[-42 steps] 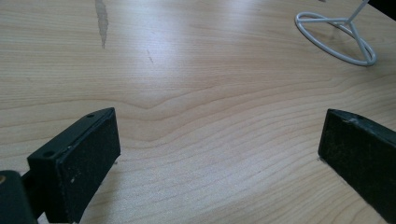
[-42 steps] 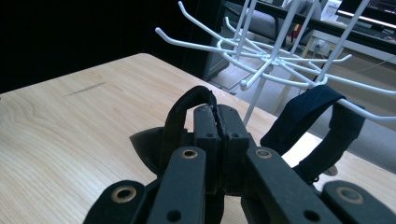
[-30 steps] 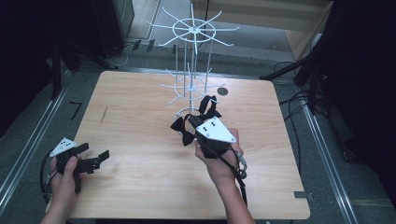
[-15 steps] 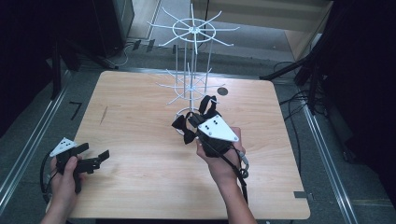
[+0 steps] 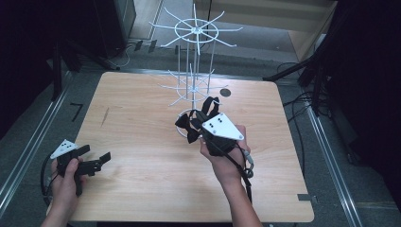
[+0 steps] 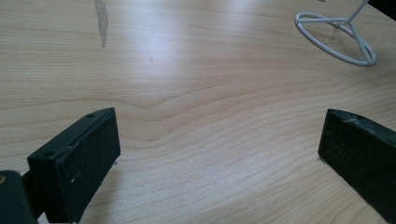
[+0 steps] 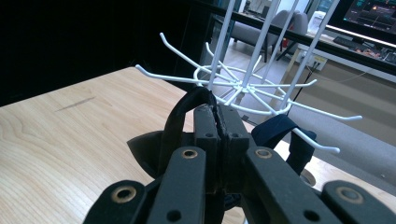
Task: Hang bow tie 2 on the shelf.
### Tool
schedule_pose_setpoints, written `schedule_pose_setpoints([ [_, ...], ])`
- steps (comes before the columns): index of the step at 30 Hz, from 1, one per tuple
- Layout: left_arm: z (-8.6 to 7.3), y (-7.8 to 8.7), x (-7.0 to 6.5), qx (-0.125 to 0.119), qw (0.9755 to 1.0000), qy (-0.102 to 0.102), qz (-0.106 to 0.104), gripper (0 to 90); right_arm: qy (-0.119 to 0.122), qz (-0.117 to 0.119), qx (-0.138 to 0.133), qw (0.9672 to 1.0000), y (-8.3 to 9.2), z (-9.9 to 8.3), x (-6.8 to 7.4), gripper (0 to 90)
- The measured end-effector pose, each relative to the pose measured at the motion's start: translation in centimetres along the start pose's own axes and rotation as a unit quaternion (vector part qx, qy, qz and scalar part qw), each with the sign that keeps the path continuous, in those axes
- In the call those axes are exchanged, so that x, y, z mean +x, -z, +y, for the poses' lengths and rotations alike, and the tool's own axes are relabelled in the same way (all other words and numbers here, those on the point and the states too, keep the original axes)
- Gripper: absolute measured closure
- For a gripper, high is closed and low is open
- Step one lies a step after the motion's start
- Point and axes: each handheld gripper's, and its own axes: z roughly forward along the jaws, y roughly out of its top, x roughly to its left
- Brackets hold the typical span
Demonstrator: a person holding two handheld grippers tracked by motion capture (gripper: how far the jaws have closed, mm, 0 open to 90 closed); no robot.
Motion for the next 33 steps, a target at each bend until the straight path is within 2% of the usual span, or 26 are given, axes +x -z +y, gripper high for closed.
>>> schedule_pose_setpoints([
  [13,0.0,0.0,0.0,0.0,1.0,0.0,0.0,0.0,0.001,-0.003,0.005,1.0,-0.6,0.4,-0.4,89.3],
  [33,0.0,0.0,0.0,-0.001,1.0,0.001,0.0,0.0,-0.017,-0.001,0.02,0.9996,-2.5,0.3,-1.3,89.3],
])
